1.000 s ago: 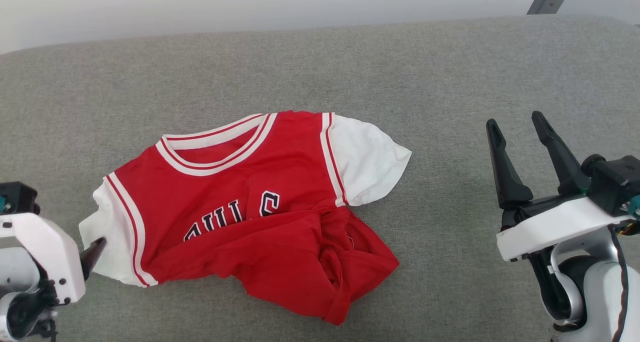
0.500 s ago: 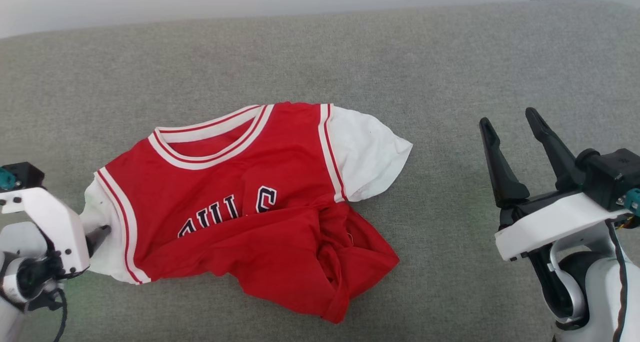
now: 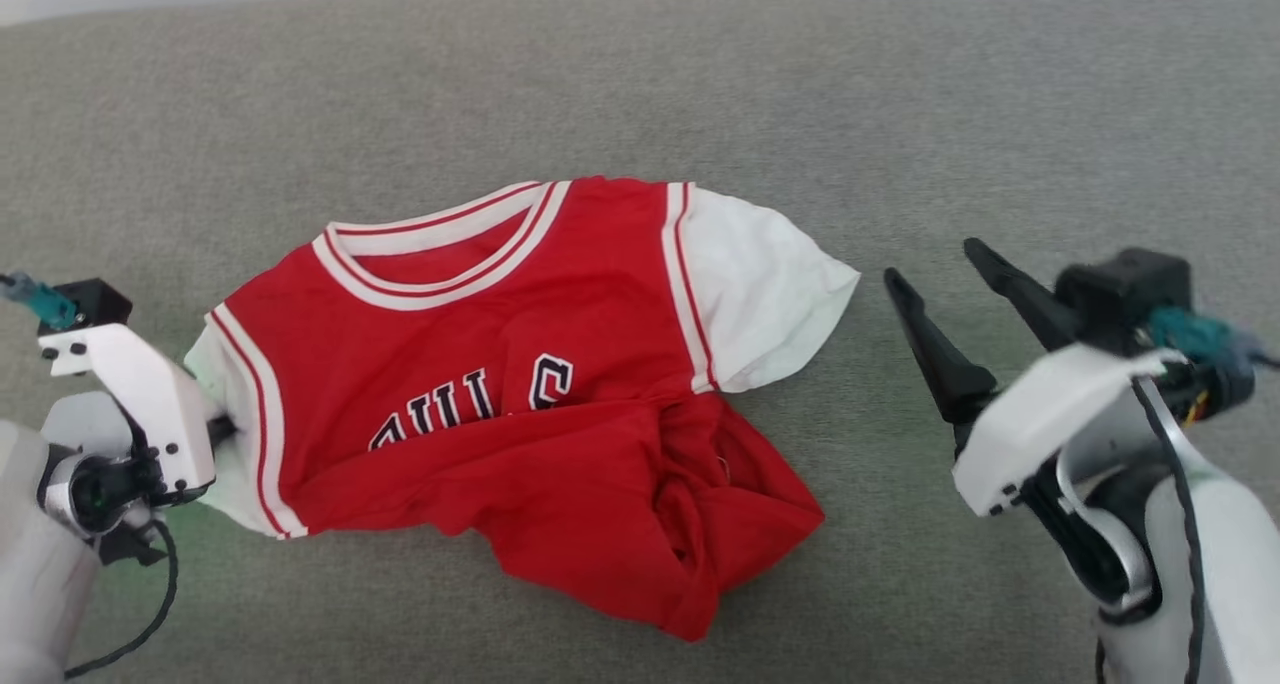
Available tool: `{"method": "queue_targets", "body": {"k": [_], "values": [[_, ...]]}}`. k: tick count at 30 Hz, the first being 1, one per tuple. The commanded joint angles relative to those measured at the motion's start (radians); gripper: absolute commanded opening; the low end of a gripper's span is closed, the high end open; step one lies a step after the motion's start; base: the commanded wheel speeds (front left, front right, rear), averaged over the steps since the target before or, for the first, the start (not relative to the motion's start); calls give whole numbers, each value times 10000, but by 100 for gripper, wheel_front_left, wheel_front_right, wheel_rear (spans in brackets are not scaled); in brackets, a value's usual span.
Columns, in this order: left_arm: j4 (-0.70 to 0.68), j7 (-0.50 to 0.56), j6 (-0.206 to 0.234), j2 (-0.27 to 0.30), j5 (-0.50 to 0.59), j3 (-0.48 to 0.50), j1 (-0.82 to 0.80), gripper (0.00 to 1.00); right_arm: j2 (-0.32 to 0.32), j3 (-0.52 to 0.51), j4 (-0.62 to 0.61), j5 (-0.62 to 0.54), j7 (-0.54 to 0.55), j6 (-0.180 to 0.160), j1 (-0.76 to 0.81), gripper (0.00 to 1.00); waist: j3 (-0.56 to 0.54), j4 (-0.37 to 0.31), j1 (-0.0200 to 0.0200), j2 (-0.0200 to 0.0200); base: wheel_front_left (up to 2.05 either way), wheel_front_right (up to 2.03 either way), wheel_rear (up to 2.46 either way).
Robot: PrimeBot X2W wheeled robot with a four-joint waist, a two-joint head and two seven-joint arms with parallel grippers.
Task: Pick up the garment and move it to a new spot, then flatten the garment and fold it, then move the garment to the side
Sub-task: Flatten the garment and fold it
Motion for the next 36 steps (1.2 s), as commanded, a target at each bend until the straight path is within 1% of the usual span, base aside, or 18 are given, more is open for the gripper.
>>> {"method": "queue_targets", "body": {"k": [1, 5, 6, 8, 13, 14, 20, 24, 27, 28, 29, 32, 36], "values": [[425, 15, -132, -711, -32, -381, 283, 0, -133, 145, 189, 253, 354, 1, -327, 100, 130, 162, 0, -1, 0, 0, 0], [764, -266, -377, -1010, 134, -532, -278, 0, -683, 629, 888, 694, 1350, 1, -1140, 100, 328, 514, 0, -1, 0, 0, 0], [814, -357, -452, -1090, 172, -571, -407, 0, -710, 676, 1113, 882, 1562, 1, -1352, 100, 380, 607, 0, -1, 0, 0, 0], [911, -478, -561, -1276, 196, -661, -674, 0, -1042, 924, 1581, 898, 1964, 1, -1812, 100, 482, 823, 0, -1, 0, 0, 0], [1092, -694, -755, -1688, 298, -969, -1201, 0, -1422, 1451, 2921, 1229, 2856, 1, -2762, 100, 718, 1324, 0, -1, 0, 0, 0], [1151, -780, -768, -1812, 310, -1075, -1363, 0, -1534, 1876, 3411, 1370, 3217, 1, -3061, 100, 793, 1486, 0, -1, 0, 0, 0], [1319, -1012, -821, -2027, 218, -1353, -1731, 0, -1705, 3311, 5274, 1915, 4344, 2, -3470, 100, 1003, 1822, 0, -1, 0, 0, 0], [1331, -1165, -827, -2128, 43, -1543, -1865, 0, -1544, 4219, 6372, 2341, 4772, 13, -3580, 100, 1096, 1956, 0, -1, 0, 0, 0], [1335, -1252, -831, -2137, -104, -1682, -1931, 0, -1568, 4797, 7011, 2505, 4986, 13, -3753, 100, 1109, 2001, 0, -1, 0, 0, 0], [1333, -1261, -832, -2132, -164, -1733, -1959, 0, -1623, 5109, 7139, 2564, 5147, 13, -3810, 44, 1110, 2016, 0, -1, 0, 0, 0], [1344, -1273, -832, -2100, -192, -1791, -1997, 0, -1663, 5349, 7200, 2773, 5207, 36, -3846, 0, 1102, 2023, 0, -1, 0, 0, 0], [1320, -1359, -833, -1961, -340, -1842, -2175, 0, -1876, 5510, 7226, 3233, 4883, 32, -4330, 0, 1047, 2004, 0, -1, 0, 0, 0], [1239, -1433, -820, -1568, -407, -1878, -2485, 0, -2061, 5239, 6992, 3890, 4398, -4, -5166, 0, 864, 1868, 0, -1, 0, 0, 0]]}}
